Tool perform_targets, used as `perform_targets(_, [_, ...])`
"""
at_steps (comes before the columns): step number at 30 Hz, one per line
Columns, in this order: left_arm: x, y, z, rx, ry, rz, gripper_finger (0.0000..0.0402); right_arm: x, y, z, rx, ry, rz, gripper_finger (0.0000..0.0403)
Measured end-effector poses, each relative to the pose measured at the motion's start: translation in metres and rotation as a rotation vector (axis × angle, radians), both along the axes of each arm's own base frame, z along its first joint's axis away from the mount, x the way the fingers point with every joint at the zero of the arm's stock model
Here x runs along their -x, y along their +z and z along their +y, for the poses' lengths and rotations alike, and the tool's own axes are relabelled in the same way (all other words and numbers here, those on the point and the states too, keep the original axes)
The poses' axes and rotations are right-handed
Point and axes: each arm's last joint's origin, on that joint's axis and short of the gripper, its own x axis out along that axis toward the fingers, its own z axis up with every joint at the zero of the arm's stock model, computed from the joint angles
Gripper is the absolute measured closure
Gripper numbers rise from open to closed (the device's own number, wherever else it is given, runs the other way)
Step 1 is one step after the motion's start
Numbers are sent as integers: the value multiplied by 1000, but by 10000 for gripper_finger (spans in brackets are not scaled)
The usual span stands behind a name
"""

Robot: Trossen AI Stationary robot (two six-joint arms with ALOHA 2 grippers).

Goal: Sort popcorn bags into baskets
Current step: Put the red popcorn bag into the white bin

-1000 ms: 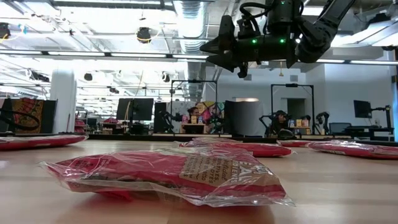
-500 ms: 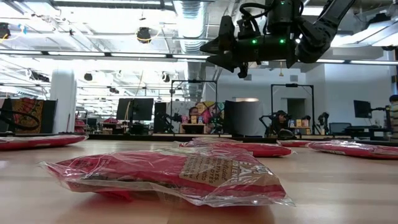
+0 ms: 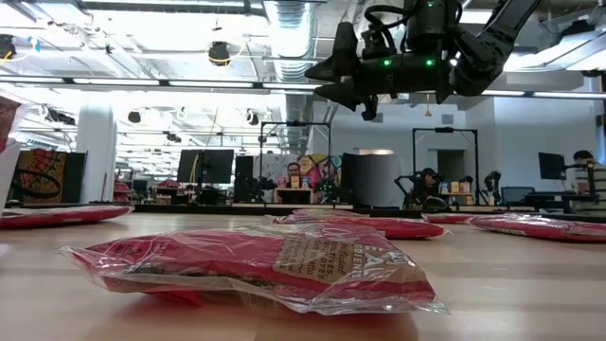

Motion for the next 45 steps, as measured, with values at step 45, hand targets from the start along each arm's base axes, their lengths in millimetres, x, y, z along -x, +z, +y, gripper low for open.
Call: perform_targets(45, [8, -38, -5, 137, 219, 169, 381, 1, 0, -3, 6, -29, 7, 163])
